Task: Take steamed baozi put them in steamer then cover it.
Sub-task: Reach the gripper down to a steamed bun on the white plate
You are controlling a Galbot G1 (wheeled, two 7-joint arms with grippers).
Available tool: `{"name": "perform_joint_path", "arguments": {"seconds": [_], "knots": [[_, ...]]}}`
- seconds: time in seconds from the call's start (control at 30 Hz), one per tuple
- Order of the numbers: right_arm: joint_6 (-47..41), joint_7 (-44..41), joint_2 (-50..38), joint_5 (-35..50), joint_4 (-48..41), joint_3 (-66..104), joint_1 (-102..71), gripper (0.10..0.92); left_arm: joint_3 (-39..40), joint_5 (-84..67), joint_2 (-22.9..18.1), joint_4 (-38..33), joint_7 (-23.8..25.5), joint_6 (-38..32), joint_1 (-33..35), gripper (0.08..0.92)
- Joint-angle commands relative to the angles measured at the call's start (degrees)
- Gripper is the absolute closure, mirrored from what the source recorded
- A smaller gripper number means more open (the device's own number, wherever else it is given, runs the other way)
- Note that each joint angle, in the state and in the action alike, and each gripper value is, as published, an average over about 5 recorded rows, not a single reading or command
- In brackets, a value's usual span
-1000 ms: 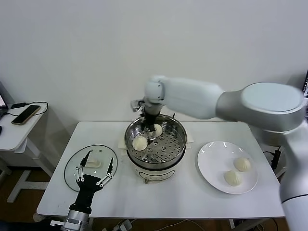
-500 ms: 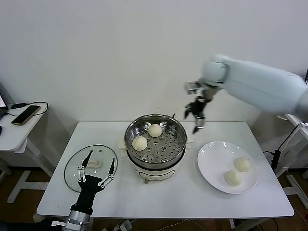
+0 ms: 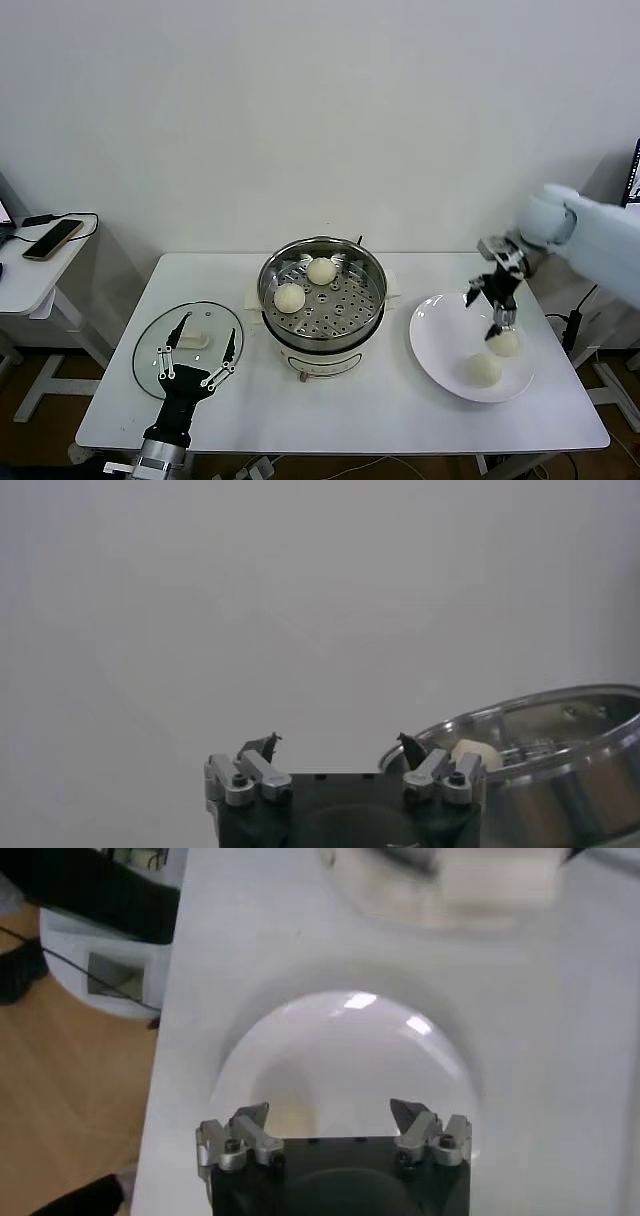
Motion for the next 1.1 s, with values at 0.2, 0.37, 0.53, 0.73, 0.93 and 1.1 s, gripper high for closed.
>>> {"name": "perform_joint_path", "arguments": {"seconds": [0.2, 0.37, 0.53, 0.73, 0.93, 1.1], "knots": [[0.8, 6.8, -2.2, -8.6, -2.9, 13.4, -20.8, 0.203, -0.5, 0.0, -0.3, 0.0, -0.1, -0.2, 0.4, 0.177], [0.6, 8.1, -1.0, -8.6, -4.0, 14.0, -21.1, 0.203, -0.6, 0.0, -0.3, 0.1, -0.2, -0.2, 0.4, 0.177], [0.5, 8.5, -0.4, -8.5, -4.5, 14.1, -21.2, 0.203, -0.7, 0.0, -0.4, 0.0, -0.2, -0.2, 0.3, 0.177], [0.4, 8.9, -0.1, -8.5, -4.5, 14.5, -21.7, 0.222, -0.7, 0.0, -0.6, 0.0, -0.2, -0.1, 0.3, 0.177], [0.5, 9.2, -0.5, -8.0, -3.4, 14.1, -19.7, 0.333, -0.7, 0.0, -0.8, -0.2, -0.2, 0.0, 0.2, 0.177], [2.5, 6.0, -0.9, -9.0, -1.3, 12.7, -11.0, 0.39, -0.6, -0.1, -0.5, -0.3, -0.2, 0.1, 0.1, 0.177]]}}
